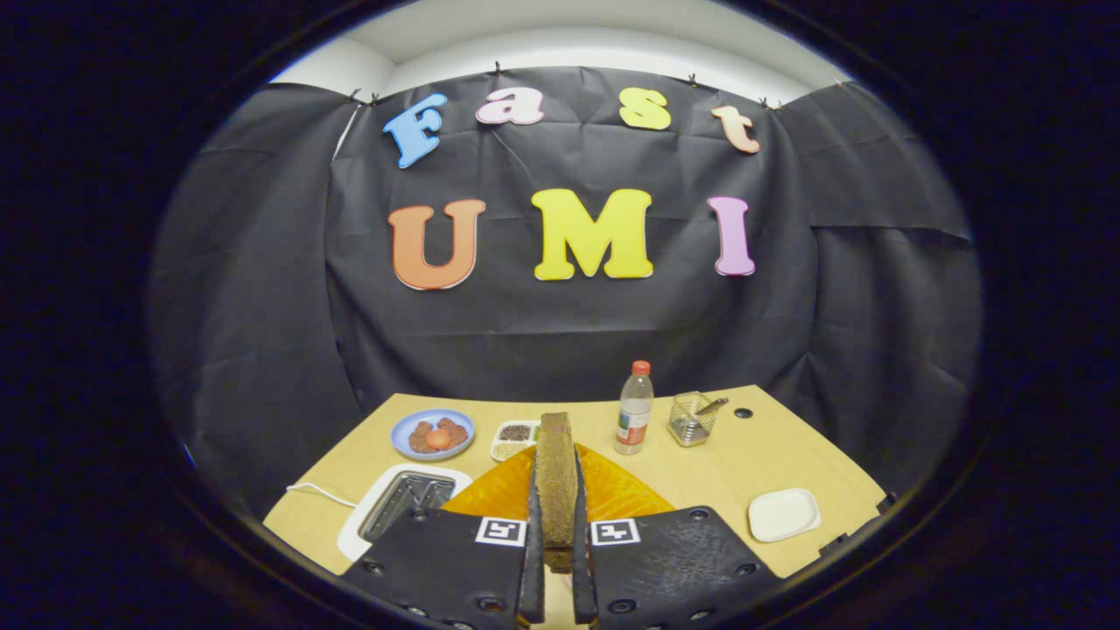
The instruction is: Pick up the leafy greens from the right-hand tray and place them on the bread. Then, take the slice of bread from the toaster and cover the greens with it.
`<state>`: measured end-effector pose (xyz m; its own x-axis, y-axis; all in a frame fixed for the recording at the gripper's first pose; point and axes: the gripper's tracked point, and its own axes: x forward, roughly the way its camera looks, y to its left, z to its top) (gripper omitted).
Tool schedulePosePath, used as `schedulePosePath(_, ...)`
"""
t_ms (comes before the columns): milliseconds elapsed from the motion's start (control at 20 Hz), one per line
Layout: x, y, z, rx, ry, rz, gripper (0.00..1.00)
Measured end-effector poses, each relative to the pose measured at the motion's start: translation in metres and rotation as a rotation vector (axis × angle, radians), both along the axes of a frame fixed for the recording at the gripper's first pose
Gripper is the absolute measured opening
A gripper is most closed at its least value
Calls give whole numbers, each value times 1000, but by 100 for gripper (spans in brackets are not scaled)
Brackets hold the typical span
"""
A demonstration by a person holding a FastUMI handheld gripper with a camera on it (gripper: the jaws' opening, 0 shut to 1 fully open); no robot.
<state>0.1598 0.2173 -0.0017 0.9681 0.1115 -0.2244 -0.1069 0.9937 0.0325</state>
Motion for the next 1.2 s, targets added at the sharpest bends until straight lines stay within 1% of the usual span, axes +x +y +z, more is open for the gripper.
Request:
schedulePosePath(200,12,-23,-38,17,59,-25,12)
schedulePosePath(400,23,-38,-88,46,134,-46,12)
schedulePosePath(600,27,-44,-129,78,185,-42,12)
schedulePosePath(700,28,-44,-146,115,213,-29,12)
schedulePosePath(850,27,-52,-167,170,257,-6,12)
schedulePosePath(1200,37,-92,-192,191,262,-12,12)
